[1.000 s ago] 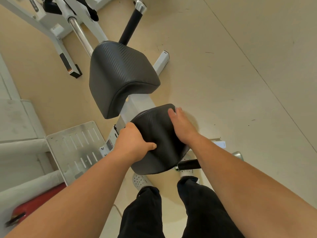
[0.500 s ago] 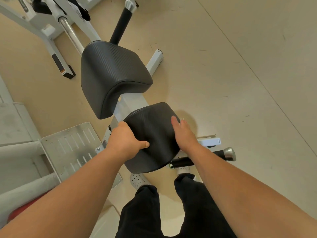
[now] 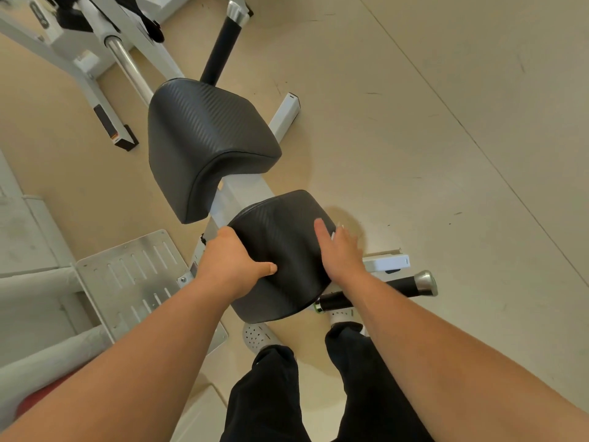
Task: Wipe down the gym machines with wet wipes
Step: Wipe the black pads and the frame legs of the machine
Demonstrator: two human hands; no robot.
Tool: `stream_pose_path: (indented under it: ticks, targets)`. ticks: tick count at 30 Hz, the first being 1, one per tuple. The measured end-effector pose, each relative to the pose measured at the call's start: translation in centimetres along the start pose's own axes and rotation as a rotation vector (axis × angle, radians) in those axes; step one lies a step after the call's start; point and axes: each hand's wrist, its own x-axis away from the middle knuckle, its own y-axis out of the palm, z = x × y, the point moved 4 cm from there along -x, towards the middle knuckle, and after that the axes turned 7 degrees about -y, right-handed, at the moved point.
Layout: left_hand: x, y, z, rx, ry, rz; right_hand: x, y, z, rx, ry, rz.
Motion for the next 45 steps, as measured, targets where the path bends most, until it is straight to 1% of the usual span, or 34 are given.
stream_pose_path:
  ticks: [2, 3, 6, 8, 9, 10, 11, 12, 14, 16, 17, 18, 19, 20, 21, 24, 26, 27, 28, 30, 32, 33, 34, 36, 38, 40, 42, 43, 45]
  targets:
    - [0.0, -0.1, 0.1, 0.005, 0.003, 0.006, -2.3, -0.6, -3.0, 0.011, -0.048, -0.01]
    - [0.0, -0.1, 0.1, 0.005, 0.006, 0.015, -2.8, -0.4, -4.6, 0.033, -0.13, -0.044]
    - [-0.1, -0.3, 0.0, 0.001, 0.011, 0.043, -0.5, 1.3, -7.8, 0.238, -0.502, -0.162]
    - [-0.1, -0.2, 0.0, 0.006, 0.008, 0.044, 3.4, 1.4, -7.3, 0.324, -0.721, -0.21]
    - [0.0, -0.2, 0.0, 0.001, 0.008, 0.042, 5.1, 1.2, -5.9, 0.36, -0.798, -0.228]
    - [0.1, -0.2, 0.0, -0.008, 0.007, 0.038, 6.1, 0.9, -4.1, 0.382, -0.838, -0.247]
    - [0.1, -0.2, 0.1, -0.015, 0.007, 0.035, 6.3, 0.5, -2.4, 0.377, -0.823, -0.254]
    - [0.1, -0.4, 0.2, -0.019, 0.007, 0.034, 5.8, 0.1, -1.3, 0.339, -0.76, -0.251]
    - [-0.1, -0.5, 0.3, -0.023, 0.005, 0.031, 3.0, -0.3, -0.6, 0.162, -0.521, -0.219]
    - [-0.2, -0.3, 0.2, -0.024, 0.005, 0.029, -0.7, -0.7, -2.3, -0.042, -0.303, -0.174]
    - [-0.2, -0.2, 0.1, -0.023, 0.007, 0.037, -2.4, -0.8, -3.4, -0.084, -0.232, -0.173]
    - [-0.2, 0.0, -0.1, -0.024, 0.009, 0.05, -3.5, -0.7, -4.8, -0.038, -0.197, -0.186]
    - [-0.3, 0.2, -0.2, -0.023, 0.015, 0.064, -4.0, -0.2, -6.1, 0.037, -0.21, -0.189]
    - [-0.3, 0.3, -0.4, -0.021, 0.021, 0.076, -3.8, 0.3, -7.4, 0.207, -0.323, -0.178]
    - [-0.4, 0.3, -0.5, -0.02, 0.022, 0.086, -2.9, 1.0, -8.3, 0.288, -0.444, -0.174]
    - [-0.5, 0.3, -0.7, -0.017, -0.001, 0.096, 3.3, 2.2, -8.3, 0.325, -0.687, -0.228]
    - [-0.5, 0.5, -0.9, 0.0, 0.014, 0.091, 6.7, 2.1, -5.4, 0.429, -0.817, -0.238]
    - [-0.4, 0.6, -0.9, 0.014, 0.035, 0.092, 7.4, 1.7, -3.7, 0.439, -0.828, -0.224]
    - [-0.3, 0.5, -1.0, 0.027, 0.057, 0.099, 7.3, 1.3, -2.2, 0.409, -0.793, -0.214]
    - [0.3, 0.5, -1.5, 0.058, 0.105, 0.128, 5.7, 0.6, -1.1, 0.261, -0.602, -0.192]
    - [1.0, 1.2, -2.5, 0.128, 0.17, 0.176, 3.5, 0.2, -2.4, 0.132, -0.416, -0.153]
    - [1.4, 1.9, -3.4, 0.194, 0.213, 0.196, 2.7, 0.2, -3.8, 0.115, -0.38, -0.13]
    - [1.7, 2.7, -4.4, 0.28, 0.26, 0.207, 2.4, 0.5, -5.5, 0.15, -0.405, -0.113]
    - [2.1, 4.4, -6.6, 0.45, 0.352, 0.233, 3.3, 2.0, -8.2, 0.329, -0.573, -0.107]
    - [2.1, 5.9, -8.4, 0.525, 0.39, 0.252, 5.5, 3.7, -8.8, 0.634, -0.758, -0.109]
    - [1.7, 7.3, -10.0, 0.553, 0.384, 0.255, 8.0, 4.6, -7.0, 0.998, -0.915, -0.081]
    - [1.3, 8.6, -11.3, 0.549, 0.373, 0.233, 9.8, 4.8, -4.2, 1.243, -0.984, -0.067]
    - [1.2, 9.2, -11.9, 0.551, 0.371, 0.2, 10.4, 4.6, -3.0, 1.295, -0.982, -0.072]
    - [1.3, 10.4, -13.0, 0.56, 0.369, 0.108, 11.1, 4.1, -1.9, 1.305, -0.98, -0.1]
